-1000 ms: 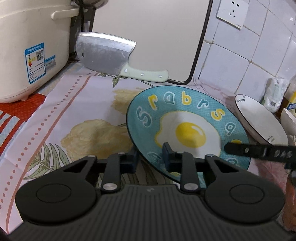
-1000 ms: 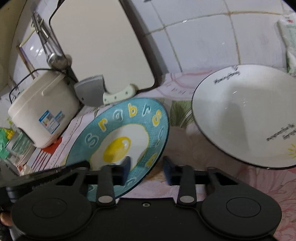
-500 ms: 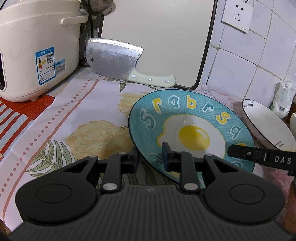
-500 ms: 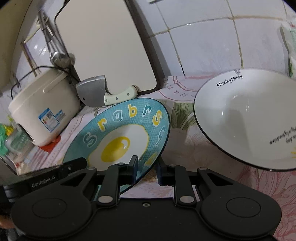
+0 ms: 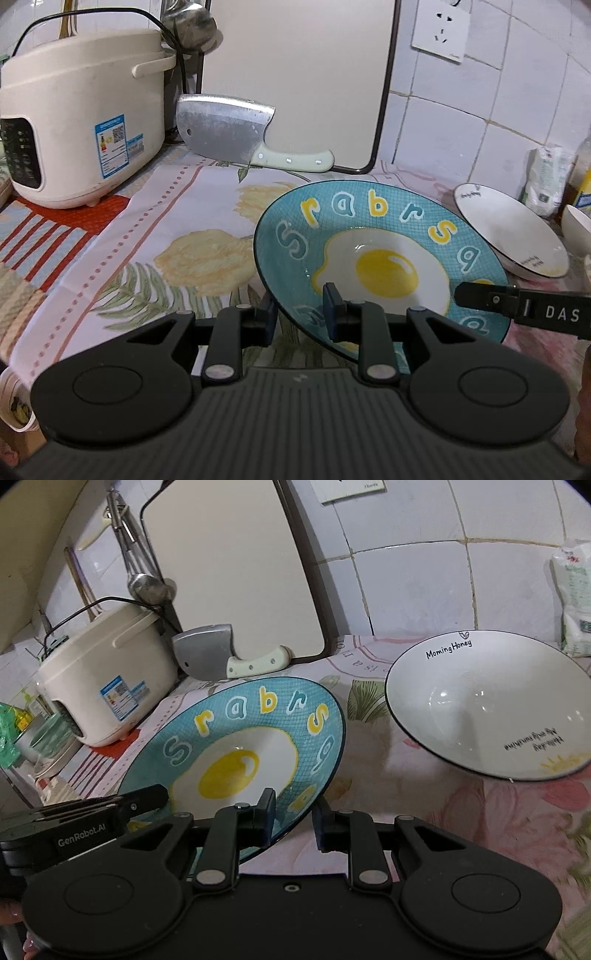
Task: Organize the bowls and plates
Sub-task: 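Grasp and lift the blue egg plate with the left gripper, then lower the blue egg plate onto the white plate and open the left gripper, then withdraw the left tool and move it toward the LOVELY BEAR plate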
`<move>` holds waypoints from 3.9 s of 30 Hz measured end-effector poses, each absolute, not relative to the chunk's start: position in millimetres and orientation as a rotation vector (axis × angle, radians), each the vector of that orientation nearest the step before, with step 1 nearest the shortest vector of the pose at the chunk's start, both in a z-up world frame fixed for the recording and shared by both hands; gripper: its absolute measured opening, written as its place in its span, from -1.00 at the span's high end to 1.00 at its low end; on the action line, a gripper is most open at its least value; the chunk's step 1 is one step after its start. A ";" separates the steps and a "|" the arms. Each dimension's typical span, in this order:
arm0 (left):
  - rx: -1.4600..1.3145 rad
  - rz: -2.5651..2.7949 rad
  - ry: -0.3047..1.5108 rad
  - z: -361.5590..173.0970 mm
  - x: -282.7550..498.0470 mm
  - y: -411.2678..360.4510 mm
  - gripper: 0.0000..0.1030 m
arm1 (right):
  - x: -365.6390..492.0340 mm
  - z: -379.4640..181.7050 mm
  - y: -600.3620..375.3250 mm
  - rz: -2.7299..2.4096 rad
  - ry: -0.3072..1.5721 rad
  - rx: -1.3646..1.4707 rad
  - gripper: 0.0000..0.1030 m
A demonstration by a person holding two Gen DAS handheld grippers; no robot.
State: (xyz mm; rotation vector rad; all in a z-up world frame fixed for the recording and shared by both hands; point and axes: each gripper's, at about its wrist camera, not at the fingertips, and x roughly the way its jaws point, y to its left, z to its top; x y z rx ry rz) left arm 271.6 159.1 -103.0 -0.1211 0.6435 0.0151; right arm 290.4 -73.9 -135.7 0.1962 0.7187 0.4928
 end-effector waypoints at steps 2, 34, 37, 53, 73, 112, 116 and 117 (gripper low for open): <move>-0.113 0.007 0.648 -96.3 261.4 157.0 0.54 | 280.0 -130.8 -76.7 0.491 0.721 0.199 0.51; -0.068 -0.194 0.555 4.4 215.1 34.5 0.54 | 198.6 -23.5 -210.2 0.370 0.640 0.215 0.50; -0.072 -0.195 0.543 0.8 233.5 21.3 0.54 | 214.8 -23.7 -223.3 0.354 0.637 0.217 0.50; -0.095 -0.151 0.615 -55.5 339.5 -29.9 0.54 | 319.9 -79.7 -261.5 0.298 0.719 0.258 0.50; -0.086 -0.114 0.699 -95.7 369.6 -28.7 0.53 | 352.5 -109.2 -245.5 0.271 0.816 0.226 0.49; -0.001 -0.106 0.682 -70.3 341.8 -40.7 0.11 | 326.2 -80.1 -237.7 0.180 0.704 -0.005 0.38; 0.025 -0.158 0.666 -49.1 314.5 -46.9 -0.09 | 300.1 -57.8 -246.2 0.199 0.692 -0.008 0.27; 0.031 -0.174 0.665 -43.7 307.0 -48.1 -0.11 | 291.6 -51.1 -247.5 0.203 0.688 -0.012 0.23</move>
